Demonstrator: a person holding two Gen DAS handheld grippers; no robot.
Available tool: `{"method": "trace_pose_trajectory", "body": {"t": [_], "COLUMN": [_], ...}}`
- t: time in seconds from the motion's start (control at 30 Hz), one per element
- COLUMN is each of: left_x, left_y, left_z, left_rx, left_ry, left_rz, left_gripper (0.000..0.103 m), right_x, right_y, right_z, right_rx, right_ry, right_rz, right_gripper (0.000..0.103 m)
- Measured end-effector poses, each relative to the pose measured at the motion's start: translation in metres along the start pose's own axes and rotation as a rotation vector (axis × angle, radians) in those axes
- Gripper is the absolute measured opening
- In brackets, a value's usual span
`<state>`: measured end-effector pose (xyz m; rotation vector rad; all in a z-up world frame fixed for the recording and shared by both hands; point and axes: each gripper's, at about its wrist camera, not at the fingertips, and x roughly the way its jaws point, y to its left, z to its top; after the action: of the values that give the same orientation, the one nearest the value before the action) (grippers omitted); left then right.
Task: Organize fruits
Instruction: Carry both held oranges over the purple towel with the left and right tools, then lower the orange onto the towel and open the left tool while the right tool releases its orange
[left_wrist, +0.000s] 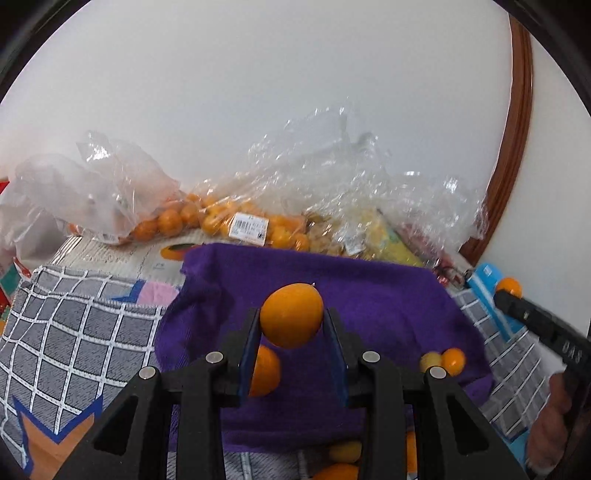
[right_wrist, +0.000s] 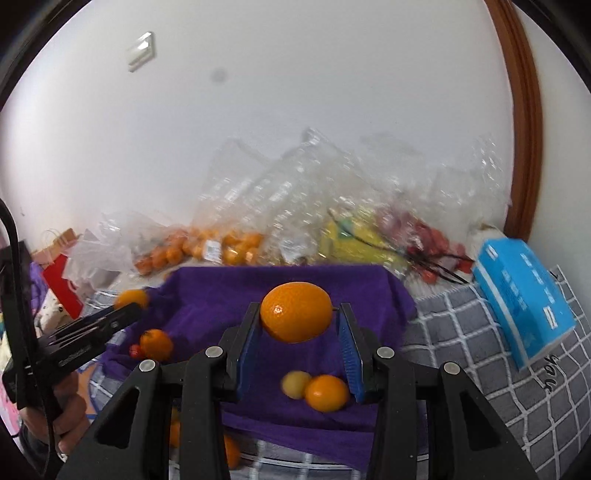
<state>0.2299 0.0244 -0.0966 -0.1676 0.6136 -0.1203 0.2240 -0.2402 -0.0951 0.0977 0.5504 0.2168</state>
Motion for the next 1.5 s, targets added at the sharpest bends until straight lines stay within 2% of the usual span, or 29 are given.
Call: {"method": "trace_pose_trajectory", "body": {"t": [0.2, 0.53, 0.67, 1.0, 1.17, 1.5], "left_x": [0.006, 0.015, 0.017, 0.025, 0.029, 0.038], "left_y": [-0.004, -0.004, -0.005, -0.002, -0.003, -0.01], "left_z": [-0.011, -0.018, -0.02, -0.023, -0.025, -0.03], "left_rx": [0.041, 0.034, 0.034, -0.005, -0.017, 0.007], "left_ry": [-0.015, 0.015, 0.025, 0.072, 0.115, 0.172], "left_rz": [0.03, -0.026, -0.045, -0.1, -0.151, -0.149], "left_gripper": [0.033, 0.033, 0.033, 0.033, 0.033, 0.033], "right_x": [0.007, 0.039, 0.048, 0.063, 0.066, 0.067], "right_y": [-0.015, -0.012, -0.011, -0.015, -0.015, -0.014], "right_z": [-0.006, -0.024, -0.029, -0.034, -0.035, -0.036], "right_rx": [0.038, 0.017, 0.014, 0.05, 0.046, 0.04], "right_ry": [0.01, 0.109, 0.118, 0.164, 0.172, 0.179], "right_rz": [-0.022, -0.015, -0.046, -0.063, -0.076, -0.083], "right_gripper": [0.041, 0.04, 0.041, 0.041, 0.041, 0.041]}}
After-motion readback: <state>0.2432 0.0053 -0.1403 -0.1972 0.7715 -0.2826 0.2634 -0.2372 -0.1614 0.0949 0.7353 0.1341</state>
